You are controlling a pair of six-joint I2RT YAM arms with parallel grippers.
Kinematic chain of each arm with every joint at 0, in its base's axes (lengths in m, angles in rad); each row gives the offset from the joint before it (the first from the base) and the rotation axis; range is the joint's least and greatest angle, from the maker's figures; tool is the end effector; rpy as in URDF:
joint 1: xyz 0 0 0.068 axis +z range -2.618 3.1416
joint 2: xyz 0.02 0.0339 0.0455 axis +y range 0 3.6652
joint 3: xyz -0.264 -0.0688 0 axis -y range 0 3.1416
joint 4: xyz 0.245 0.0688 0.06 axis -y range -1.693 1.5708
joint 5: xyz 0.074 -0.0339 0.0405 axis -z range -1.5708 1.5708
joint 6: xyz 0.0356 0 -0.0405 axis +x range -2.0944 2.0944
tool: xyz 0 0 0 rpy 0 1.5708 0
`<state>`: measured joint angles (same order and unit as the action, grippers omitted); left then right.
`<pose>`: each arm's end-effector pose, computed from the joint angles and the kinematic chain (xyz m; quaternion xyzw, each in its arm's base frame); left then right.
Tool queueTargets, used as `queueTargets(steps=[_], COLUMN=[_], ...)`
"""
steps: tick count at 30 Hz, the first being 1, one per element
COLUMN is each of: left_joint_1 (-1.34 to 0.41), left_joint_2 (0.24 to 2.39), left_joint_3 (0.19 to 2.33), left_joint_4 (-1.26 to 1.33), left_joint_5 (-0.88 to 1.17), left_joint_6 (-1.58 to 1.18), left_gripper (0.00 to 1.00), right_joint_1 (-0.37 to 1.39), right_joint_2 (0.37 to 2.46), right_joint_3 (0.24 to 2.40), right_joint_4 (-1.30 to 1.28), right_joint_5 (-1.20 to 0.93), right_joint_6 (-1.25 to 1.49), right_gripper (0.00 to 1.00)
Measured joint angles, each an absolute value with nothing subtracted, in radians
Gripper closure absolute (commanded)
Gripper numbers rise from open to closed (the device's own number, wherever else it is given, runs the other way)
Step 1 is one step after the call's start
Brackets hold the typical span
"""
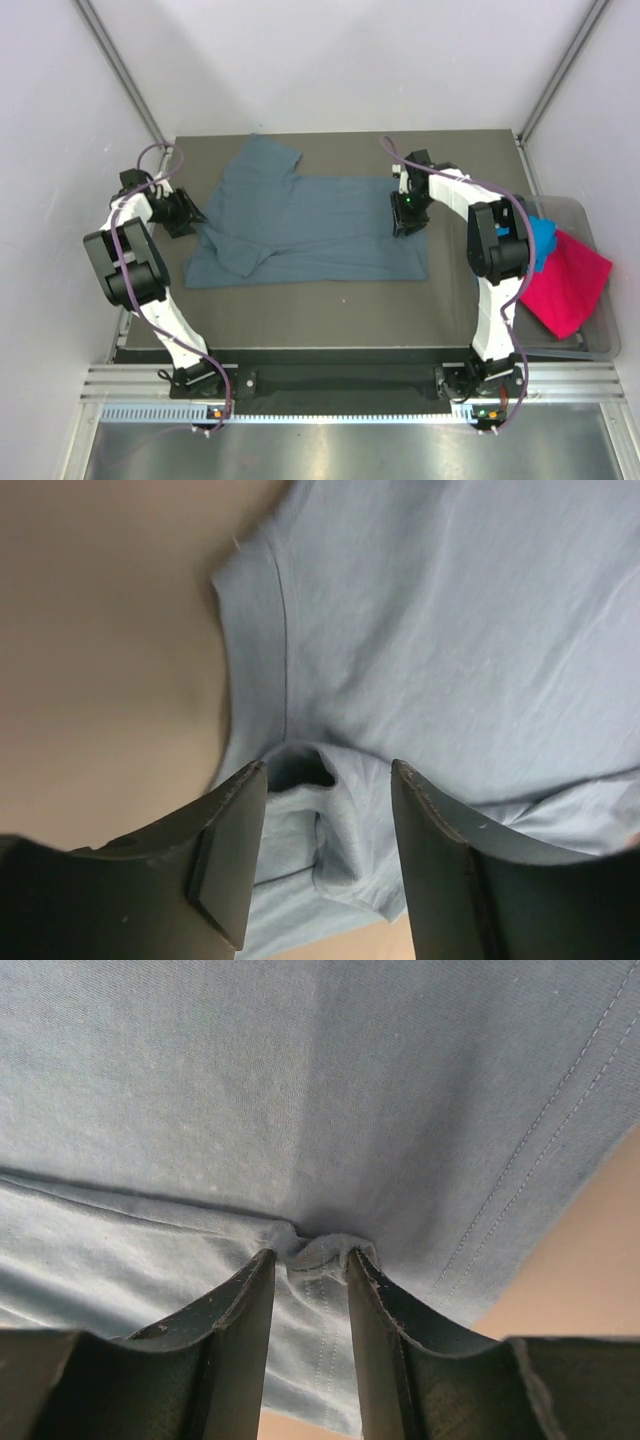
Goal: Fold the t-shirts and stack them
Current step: Fold the tshirt
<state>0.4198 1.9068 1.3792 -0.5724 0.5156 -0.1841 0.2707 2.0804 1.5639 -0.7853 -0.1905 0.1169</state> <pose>0.3693 0.1456 0.1977 -0.2229 0.9154 -0.2197 0.2531 0.4033 0.1189 0.1701 -0.0885 0.9826 0.1182 0.1128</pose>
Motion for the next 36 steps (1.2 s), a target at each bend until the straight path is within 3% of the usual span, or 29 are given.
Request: queueTargets(steps=[8,20,26,31,33,34,36], left_joint_1=[0.384,0.383,0.383,0.383,0.383,0.383,0.383], left_joint_2=[1.926,1.926,1.921,1.881,1.865,1.855,1.837], left_joint_3=[1.363,1.342,1.335,1.304,1.302,1.300,1.296], left_joint_4=[-0.590,-0.635,-0.636,-0.637,-0.636,-0.636,-0.636], left_joint_5=[0.510,0.451,0.452,0.453,0.453,0.452,0.452], left_joint_6=[-0.180,-0.207,-0.261,-0.299,-0.312,-0.317,-0.327], left_gripper=[0.52,0.87,1.00,1.00,1.00,1.00,1.00], right_joint_1=[0.249,0.244,0.244,0.244,0.244,0.245,0.245], right_joint_2=[2.080,2.080,2.080,2.080,2.080,2.080,2.080], right_joint_3=[1.564,1.564,1.558,1.558,1.558,1.558,1.558], right_joint_4=[-0.786,-0.784,-0.778,-0.778,-0.778,-0.778,-0.778], right_joint_5=[-0.208,-0.211,-0.211,-0.212,-0.212,-0.212,-0.211], right_joint_6=[0.126,0.143,0.149,0.151,0.153,0.153,0.158], right_gripper=[0.64,0.66,0.65,0.64,0.66,0.75,0.83])
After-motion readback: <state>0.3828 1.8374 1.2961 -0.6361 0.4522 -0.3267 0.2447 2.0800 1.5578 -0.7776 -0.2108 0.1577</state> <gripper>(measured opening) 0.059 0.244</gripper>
